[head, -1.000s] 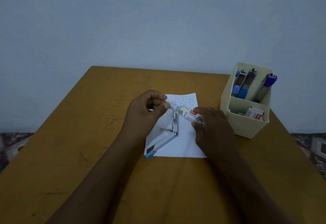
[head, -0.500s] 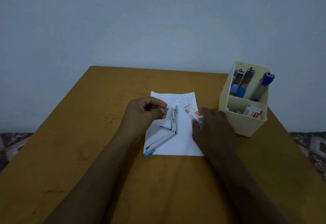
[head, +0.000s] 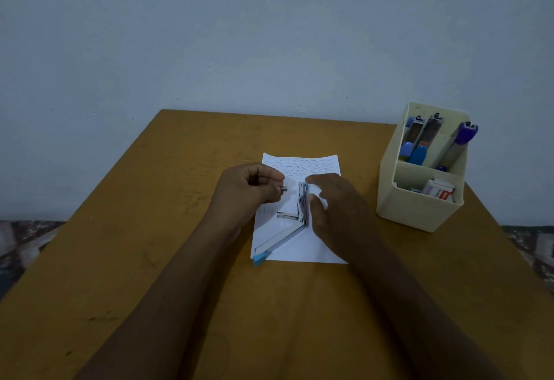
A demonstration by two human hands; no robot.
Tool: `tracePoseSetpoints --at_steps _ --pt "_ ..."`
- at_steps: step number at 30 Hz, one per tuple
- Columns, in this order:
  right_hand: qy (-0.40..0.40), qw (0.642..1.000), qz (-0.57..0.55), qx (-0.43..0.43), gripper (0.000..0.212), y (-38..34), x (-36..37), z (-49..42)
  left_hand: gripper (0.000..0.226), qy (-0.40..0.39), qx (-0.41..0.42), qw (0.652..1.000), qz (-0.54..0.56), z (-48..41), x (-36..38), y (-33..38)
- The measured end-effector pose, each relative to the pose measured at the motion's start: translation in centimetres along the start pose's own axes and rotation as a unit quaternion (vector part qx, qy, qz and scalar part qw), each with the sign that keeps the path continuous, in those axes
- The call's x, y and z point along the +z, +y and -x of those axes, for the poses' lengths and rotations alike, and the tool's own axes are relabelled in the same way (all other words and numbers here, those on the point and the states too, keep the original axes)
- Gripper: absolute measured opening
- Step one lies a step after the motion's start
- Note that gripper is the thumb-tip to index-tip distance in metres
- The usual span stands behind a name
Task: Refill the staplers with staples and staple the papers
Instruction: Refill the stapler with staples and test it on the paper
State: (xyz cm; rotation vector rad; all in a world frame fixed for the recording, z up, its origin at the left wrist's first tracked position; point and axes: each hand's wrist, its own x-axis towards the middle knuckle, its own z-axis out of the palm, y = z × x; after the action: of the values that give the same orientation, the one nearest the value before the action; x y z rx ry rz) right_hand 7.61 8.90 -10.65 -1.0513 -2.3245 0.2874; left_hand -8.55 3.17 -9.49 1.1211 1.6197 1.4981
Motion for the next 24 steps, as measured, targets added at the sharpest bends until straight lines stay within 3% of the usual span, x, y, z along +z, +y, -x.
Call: tracePoseSetpoints --at_steps 6,11,17,24 --pt "-0.145 0.986 0.064 -0.052 0.068 1.1 0.6 -1.0 0.019 -0.02 -0.004 0.998 -0.053 0.0 -0.2 -0.1" --pt "-0.143 0.979 0.107 -0.097 0.044 1.8 0.9 -2.1 0.018 -0.024 -0.008 0.998 -0.058 0.0 -0.3 0.1" --pt "-0.085 0.989 0.059 -0.109 0.026 2.3 0.3 -1.8 0.02 -0.013 0.019 0.997 -0.073 -0.1 -0.5 0.4" --pt "-0.069 0.989 0.046 -0.121 0.02 2.1 -0.3 -1.5 0.019 -0.021 0.098 0.985 -0.143 0.2 -0.1 0.7"
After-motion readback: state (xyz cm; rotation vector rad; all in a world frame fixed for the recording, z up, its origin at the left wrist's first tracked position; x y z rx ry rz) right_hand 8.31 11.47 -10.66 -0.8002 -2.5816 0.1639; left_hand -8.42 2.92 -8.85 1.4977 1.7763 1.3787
